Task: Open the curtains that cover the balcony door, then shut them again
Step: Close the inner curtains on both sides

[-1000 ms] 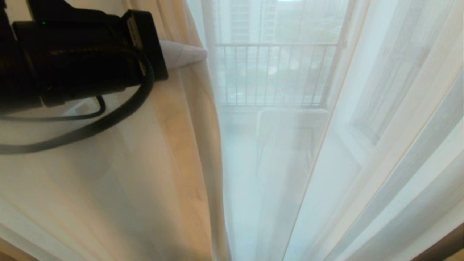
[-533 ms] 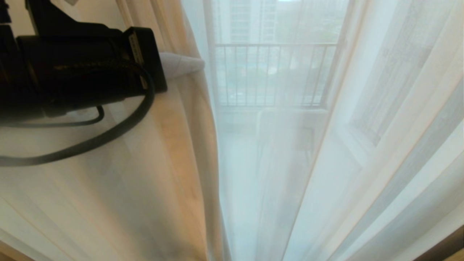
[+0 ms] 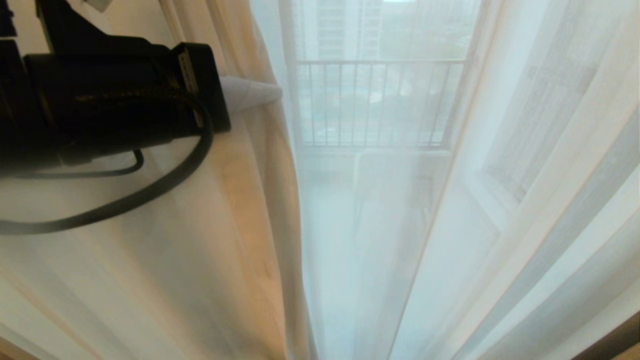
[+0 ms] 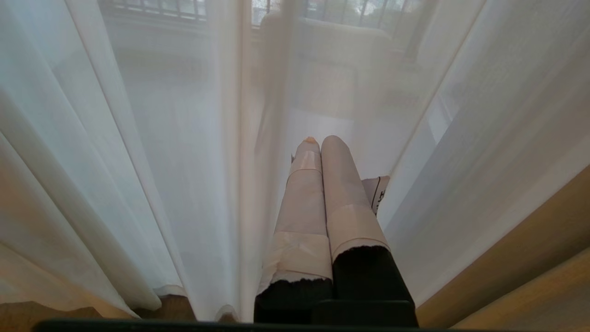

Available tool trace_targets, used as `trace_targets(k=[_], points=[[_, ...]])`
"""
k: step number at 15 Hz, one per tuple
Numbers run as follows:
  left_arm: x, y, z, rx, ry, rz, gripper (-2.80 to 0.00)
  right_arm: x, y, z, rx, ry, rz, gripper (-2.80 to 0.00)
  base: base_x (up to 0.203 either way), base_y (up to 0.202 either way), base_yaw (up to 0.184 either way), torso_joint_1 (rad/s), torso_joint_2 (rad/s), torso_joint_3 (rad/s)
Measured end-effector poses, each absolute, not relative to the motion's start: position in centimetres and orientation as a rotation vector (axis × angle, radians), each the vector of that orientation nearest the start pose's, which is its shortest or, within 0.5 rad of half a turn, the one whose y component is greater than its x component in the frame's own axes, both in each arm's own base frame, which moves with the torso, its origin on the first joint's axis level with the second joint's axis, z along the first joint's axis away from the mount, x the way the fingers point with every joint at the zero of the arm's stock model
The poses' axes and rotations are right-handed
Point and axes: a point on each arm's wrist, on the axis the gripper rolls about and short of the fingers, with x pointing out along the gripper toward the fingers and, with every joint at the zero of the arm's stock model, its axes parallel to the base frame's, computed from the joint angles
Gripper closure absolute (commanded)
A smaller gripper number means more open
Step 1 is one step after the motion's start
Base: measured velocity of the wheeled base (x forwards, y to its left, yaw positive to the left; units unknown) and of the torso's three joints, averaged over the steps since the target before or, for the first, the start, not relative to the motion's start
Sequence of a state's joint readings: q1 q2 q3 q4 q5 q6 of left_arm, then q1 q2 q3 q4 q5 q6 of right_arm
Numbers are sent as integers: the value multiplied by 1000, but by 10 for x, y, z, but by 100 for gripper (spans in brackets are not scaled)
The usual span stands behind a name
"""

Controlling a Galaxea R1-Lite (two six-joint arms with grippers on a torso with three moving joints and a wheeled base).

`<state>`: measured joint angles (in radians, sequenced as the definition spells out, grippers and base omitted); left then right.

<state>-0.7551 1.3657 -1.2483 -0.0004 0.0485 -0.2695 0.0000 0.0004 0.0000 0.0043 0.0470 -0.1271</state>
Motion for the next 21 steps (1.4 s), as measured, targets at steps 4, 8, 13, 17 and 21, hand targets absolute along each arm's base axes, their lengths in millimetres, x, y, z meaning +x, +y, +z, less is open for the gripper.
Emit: trace_targets(k=[4, 8, 13, 17, 21], points=[[162, -151, 335, -209, 209, -684, -280, -23, 1, 75, -128, 2, 47, 0, 0, 0, 0, 0, 0, 0], [156, -145, 336, -202, 228, -683, -280, -23, 1, 75, -128, 2, 45, 0, 0, 0, 0, 0, 0, 0], [131, -122, 332, -170, 297, -672, -280, -23, 1, 75, -128, 2, 46, 0, 0, 0, 0, 0, 0, 0], [102, -93, 327, -133, 385, -640, -280, -23, 1, 75, -128, 2, 47, 0, 0, 0, 0, 0, 0, 0], [78, -58, 317, -110, 482, -539, -280, -23, 1, 75, -127, 2, 47, 0, 0, 0, 0, 0, 0, 0]])
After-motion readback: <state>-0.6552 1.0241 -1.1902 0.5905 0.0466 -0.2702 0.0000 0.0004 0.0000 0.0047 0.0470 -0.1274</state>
